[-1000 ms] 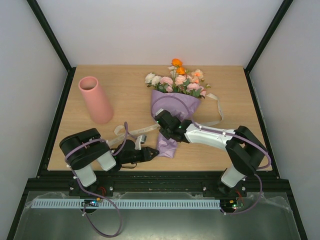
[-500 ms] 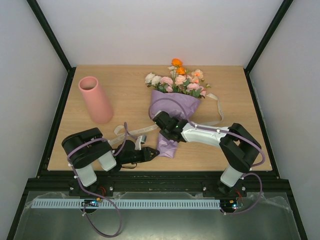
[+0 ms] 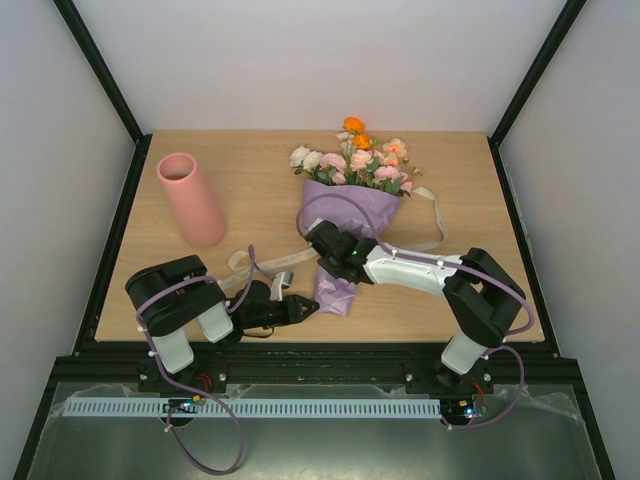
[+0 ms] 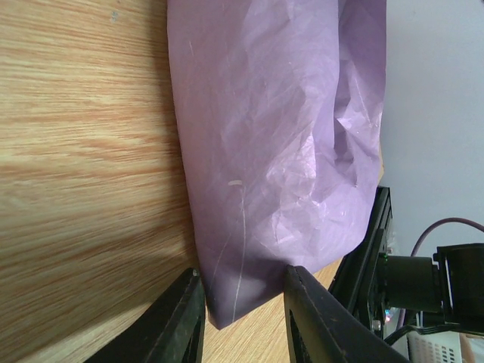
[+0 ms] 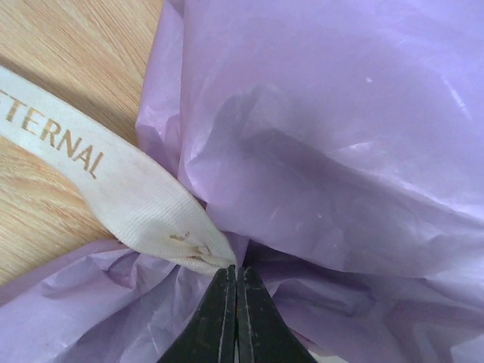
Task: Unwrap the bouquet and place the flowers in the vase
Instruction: Untie the ribbon from the wrapping paper.
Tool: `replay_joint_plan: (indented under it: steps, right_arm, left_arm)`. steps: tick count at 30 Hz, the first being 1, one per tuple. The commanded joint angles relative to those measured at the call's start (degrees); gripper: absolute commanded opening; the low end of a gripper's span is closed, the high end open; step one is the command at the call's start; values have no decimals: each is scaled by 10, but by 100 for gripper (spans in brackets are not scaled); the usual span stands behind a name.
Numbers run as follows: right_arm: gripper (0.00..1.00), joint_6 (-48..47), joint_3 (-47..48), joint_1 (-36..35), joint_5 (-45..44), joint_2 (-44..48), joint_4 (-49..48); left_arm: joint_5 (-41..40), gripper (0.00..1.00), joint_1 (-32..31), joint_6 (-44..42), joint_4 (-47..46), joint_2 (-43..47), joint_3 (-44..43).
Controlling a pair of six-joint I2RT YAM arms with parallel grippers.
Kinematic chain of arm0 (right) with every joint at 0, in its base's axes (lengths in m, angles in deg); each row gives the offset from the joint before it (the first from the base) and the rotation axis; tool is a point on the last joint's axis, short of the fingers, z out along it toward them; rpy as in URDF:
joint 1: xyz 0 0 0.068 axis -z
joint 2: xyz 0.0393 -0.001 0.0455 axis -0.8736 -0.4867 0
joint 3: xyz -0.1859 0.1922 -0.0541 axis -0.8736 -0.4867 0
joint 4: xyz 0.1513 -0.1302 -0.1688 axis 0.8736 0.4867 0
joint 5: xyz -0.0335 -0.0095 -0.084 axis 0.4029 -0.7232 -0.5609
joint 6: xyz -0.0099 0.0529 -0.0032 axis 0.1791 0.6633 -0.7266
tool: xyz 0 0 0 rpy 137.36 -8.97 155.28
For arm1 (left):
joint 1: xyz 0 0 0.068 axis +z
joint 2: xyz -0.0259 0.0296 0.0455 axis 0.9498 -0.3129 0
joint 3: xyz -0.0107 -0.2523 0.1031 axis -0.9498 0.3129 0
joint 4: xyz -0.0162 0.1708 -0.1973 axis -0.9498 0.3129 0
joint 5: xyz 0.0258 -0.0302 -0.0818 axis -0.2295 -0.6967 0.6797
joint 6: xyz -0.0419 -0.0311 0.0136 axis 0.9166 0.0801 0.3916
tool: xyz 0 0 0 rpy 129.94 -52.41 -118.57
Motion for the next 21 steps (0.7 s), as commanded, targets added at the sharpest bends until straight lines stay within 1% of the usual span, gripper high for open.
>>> replay_joint_plan:
  steps: [1, 10, 13, 15, 16, 19, 21]
  right_arm:
    - [1, 16, 22, 0, 11, 39, 6]
    - [1, 42, 23, 0, 40, 55, 13]
    - [1, 55, 23, 0, -1, 50, 24]
    - [1, 84, 17, 3, -58, 49, 32]
    - [1, 112, 12, 10, -71, 51, 34]
    - [1, 189, -10, 52, -25, 74, 34]
    - [1, 230, -43, 54, -15, 95, 16]
  left_arm:
    - [0, 45, -4, -4, -76, -9, 0]
    - [-3, 45, -4, -5, -72, -9, -1]
    - [-4, 45, -4, -4, -73, -10, 1]
    - [-4, 45, -4, -3, -74, -8, 1]
    - [-4, 45, -5, -2, -74, -7, 1]
    - [-5, 45, -6, -2, -72, -4, 2]
    - [-4, 45, -6, -3, -71, -1, 2]
